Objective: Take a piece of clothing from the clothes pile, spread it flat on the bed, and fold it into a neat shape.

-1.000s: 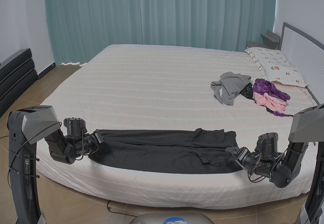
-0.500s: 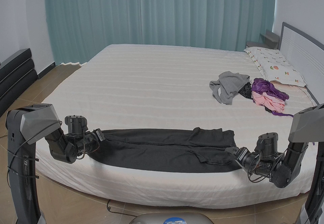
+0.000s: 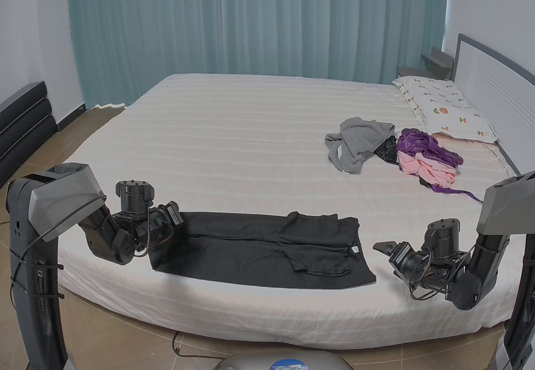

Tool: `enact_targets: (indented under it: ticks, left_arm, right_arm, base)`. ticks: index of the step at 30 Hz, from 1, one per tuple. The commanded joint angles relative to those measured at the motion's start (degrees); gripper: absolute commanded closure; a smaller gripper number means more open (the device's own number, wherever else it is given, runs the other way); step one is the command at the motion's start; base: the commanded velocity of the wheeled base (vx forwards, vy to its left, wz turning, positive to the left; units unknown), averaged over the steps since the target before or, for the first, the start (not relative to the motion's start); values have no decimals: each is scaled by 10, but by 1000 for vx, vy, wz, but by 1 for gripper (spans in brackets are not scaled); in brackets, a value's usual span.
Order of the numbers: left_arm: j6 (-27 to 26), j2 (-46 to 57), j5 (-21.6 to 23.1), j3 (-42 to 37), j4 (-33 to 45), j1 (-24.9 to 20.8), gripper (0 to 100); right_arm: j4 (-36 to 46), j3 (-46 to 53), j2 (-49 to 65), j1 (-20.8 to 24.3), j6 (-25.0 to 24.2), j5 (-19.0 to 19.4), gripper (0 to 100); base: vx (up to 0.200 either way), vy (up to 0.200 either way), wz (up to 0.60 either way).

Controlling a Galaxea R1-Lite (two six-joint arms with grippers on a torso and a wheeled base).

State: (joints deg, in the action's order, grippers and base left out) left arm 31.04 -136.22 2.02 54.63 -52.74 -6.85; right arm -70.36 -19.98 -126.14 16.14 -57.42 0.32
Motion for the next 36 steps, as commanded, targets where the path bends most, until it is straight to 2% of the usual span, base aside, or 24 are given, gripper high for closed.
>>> enact_targets:
  ticks: [1,9,16,29,36]
  left_arm:
    - [1,27,-1,13,31,-25,100]
    - [1,29,-40,65,109,-65,100]
    - [1,27,-42,119,181,-95,100]
    - [4,-9,-44,198,245,-145,100]
    - [21,-28,-44,233,272,-173,100]
  right_arm:
    - [0,0,-2,2,-1,0,0]
    - [0,0,-3,3,-1,0,0]
    - [0,-1,-3,4,-1,0,0]
    - [0,-1,-4,5,-1,0,0]
    - [0,-1,-4,6,0,1,0]
  base:
    - [0,-200,0]
    - [0,-200,0]
    - [0,-200,0]
    - [0,-200,0]
    - [0,0,0]
